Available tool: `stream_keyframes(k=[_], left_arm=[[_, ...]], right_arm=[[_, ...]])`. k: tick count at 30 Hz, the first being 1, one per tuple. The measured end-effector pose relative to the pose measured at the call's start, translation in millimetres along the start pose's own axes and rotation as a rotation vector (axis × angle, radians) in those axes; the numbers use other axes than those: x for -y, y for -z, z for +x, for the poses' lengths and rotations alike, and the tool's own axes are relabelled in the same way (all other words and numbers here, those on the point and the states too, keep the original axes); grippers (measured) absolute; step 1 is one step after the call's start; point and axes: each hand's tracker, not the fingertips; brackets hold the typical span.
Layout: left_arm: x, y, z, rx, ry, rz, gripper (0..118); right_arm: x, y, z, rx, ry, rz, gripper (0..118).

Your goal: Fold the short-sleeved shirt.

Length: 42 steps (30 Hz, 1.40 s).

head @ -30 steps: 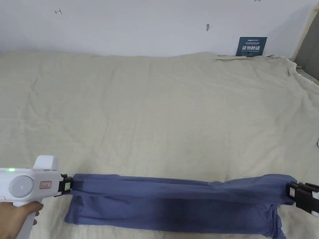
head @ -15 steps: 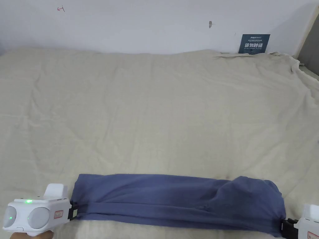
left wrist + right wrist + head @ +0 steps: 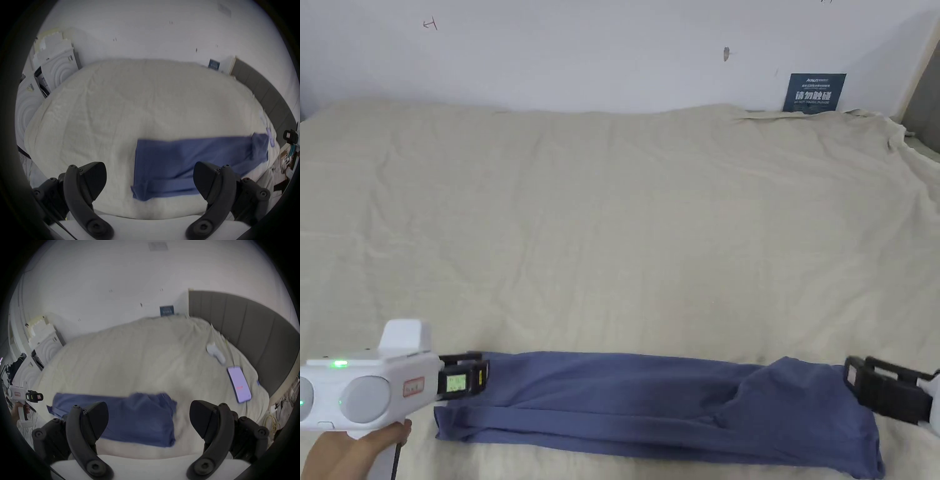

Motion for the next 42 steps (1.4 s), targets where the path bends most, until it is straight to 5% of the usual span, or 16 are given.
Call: stream_keyframes(k=[10,13,15,16,17,18,22,36,38,42], left_arm=[[-29,-20,29,-0.066,0.039,0.214,106],[-23,-13,33,-0.099,0.063,0.229,78],[-20,-13,32,-0.047,0.027,0.238,30],[-19,-12,31,-0.007,0.012,0.228,15],[-18,-11,30,0.013,-0.002,0.215,1],[-16,-11,29,0.028,-0.005,0.210,0],[-14,-8,25,0.063,0.001,0.163,0],[4,48,-43,0.250,-0.137,-0.198,0],[8,62,-53,0.263,-0.178,-0.257,16],[16,78,-59,0.236,-0.192,-0.272,84]], right_arm=[[-34,-10,-45,0.060,-0.067,0.213,95],[-32,-8,-53,0.092,-0.083,0.237,56],[-30,-6,-57,0.096,-0.108,0.231,13],[-28,-6,-57,0.103,-0.104,0.236,0],[-27,-5,-58,0.117,-0.102,0.239,0],[-28,-5,-57,0.105,-0.100,0.236,0],[-26,-4,-61,0.116,-0.149,0.222,0],[-26,5,-51,0.122,-0.138,0.177,0],[-25,7,-51,0.132,-0.138,0.169,0],[-23,12,-50,0.133,-0.121,0.148,0]])
